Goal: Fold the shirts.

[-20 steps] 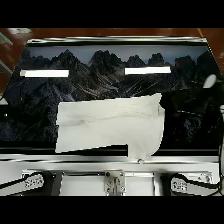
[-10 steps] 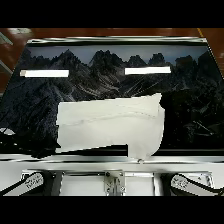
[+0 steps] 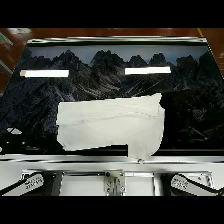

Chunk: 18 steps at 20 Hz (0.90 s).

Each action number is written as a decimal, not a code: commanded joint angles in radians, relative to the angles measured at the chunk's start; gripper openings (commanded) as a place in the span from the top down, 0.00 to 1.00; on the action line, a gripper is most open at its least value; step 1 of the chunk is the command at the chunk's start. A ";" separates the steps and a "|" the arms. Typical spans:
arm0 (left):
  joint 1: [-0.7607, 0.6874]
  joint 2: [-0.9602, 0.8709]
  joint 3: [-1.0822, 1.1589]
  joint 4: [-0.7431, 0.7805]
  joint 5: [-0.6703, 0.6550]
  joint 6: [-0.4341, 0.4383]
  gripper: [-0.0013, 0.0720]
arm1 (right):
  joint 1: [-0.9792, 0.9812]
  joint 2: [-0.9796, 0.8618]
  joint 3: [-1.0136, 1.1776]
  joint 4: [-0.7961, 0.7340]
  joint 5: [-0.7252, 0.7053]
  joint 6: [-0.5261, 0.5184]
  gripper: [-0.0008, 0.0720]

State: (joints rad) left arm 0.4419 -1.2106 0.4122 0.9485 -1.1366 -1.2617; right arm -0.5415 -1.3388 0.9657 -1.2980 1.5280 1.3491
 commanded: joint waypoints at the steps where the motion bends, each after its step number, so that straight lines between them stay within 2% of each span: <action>1: -0.043 0.002 -0.001 -0.007 0.024 -0.006 0.92 | 0.080 0.000 -0.164 0.064 -0.023 -0.047 0.03; 6: -0.043 0.041 0.011 -0.005 -0.018 0.020 0.92 | 0.241 -0.001 -0.343 0.224 -0.236 -0.063 0.05; 7: -0.043 0.051 0.011 -0.004 -0.018 0.020 0.92 | 0.255 -0.001 -0.358 0.248 -0.261 -0.063 0.15; 8: -0.043 0.057 0.011 -0.004 -0.018 0.020 0.93 | 0.266 -0.001 -0.368 0.262 -0.276 -0.061 0.21; 10: -0.043 0.063 0.011 -0.007 -0.014 0.021 0.93 | 0.290 -0.001 -0.380 0.266 -0.285 -0.043 0.22; 11: -0.043 0.063 0.015 -0.007 -0.005 0.020 0.93 | 0.305 -0.001 -0.380 0.266 -0.293 -0.030 0.32; 13: -0.043 0.063 0.030 -0.008 0.011 0.020 0.92 | 0.334 0.000 -0.380 0.278 -0.311 -0.011 0.75; 14: -0.043 0.063 0.045 -0.008 0.010 0.034 0.93 | 0.337 0.000 -0.371 0.291 -0.299 -0.026 0.91; 16: -0.043 0.067 0.101 -0.014 -0.002 0.126 0.93 | 0.337 0.015 -0.291 0.313 -0.220 -0.104 0.91; 18: -0.043 0.070 0.189 -0.024 0.000 0.127 0.93 | 0.337 0.042 -0.151 0.322 -0.235 -0.082 0.92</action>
State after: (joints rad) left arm 0.3988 -1.1454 0.5175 0.9375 -1.1366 -1.1797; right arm -0.2131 -1.3201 0.6964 -1.0054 1.2831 1.2793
